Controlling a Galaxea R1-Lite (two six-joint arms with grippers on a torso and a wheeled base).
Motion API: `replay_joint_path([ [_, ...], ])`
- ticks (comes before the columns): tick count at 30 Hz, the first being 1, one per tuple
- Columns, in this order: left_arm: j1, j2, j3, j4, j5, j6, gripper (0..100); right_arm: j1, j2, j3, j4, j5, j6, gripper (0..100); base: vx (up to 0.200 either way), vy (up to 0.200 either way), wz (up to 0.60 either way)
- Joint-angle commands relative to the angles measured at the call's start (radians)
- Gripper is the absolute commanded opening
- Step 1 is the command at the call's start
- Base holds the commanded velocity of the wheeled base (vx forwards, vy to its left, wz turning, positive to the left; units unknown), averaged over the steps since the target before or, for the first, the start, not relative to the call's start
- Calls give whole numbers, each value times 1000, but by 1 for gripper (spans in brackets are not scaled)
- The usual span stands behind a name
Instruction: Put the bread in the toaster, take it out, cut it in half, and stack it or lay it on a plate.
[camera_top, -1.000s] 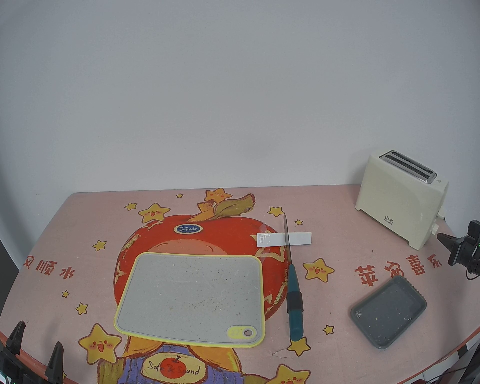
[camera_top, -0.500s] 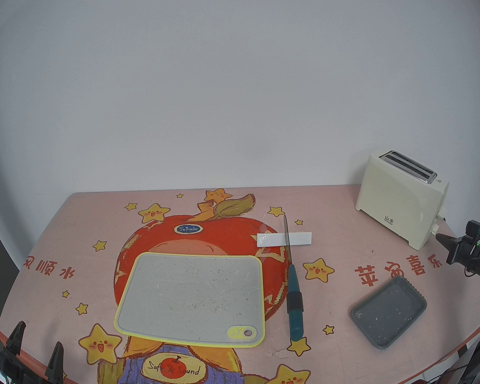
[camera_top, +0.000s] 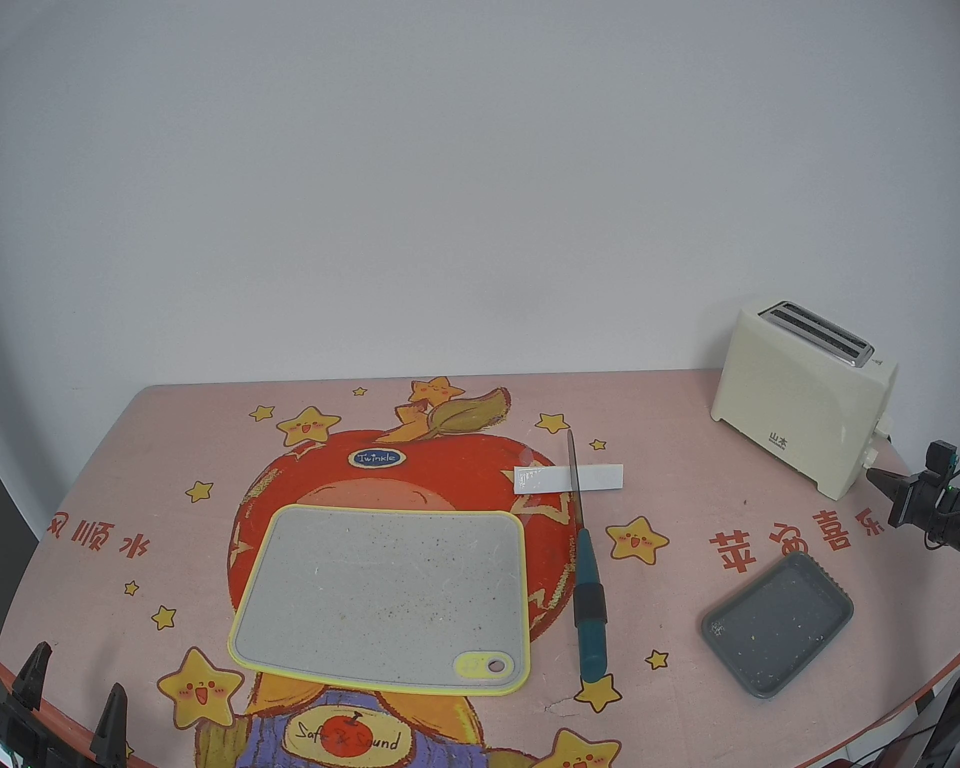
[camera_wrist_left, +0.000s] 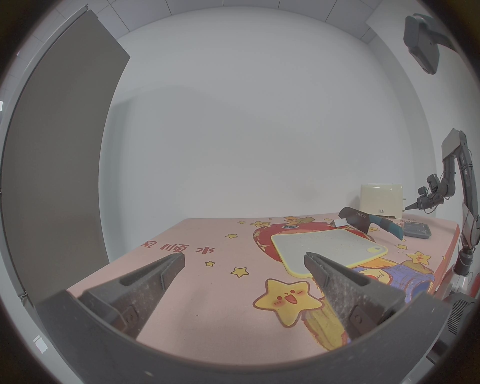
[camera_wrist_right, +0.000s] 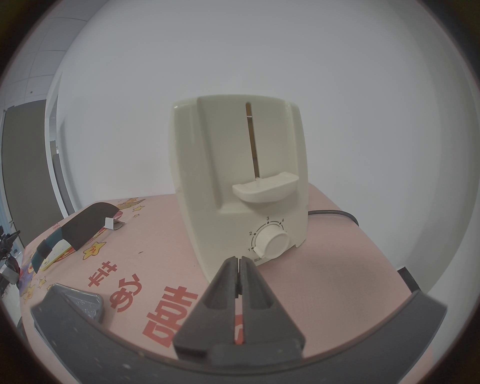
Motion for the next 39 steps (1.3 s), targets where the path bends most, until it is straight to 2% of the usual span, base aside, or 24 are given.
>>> replay_joint_path([
  [1, 0, -12, 18, 0, 0, 0, 100, 1, 3, -7, 0, 1, 0, 0, 0, 0, 0],
  [6, 0, -12, 16, 0, 0, 0, 100, 1, 1, -11, -2, 1, 3, 0, 0, 0, 0],
  [13, 0, -12, 18, 0, 0, 0, 100, 9, 0, -29, -2, 1, 48, 0, 0, 0, 0],
  [39, 0, -12, 18, 0, -1, 0, 100, 15, 40, -50, -2, -16, 52, 0, 0, 0, 0],
])
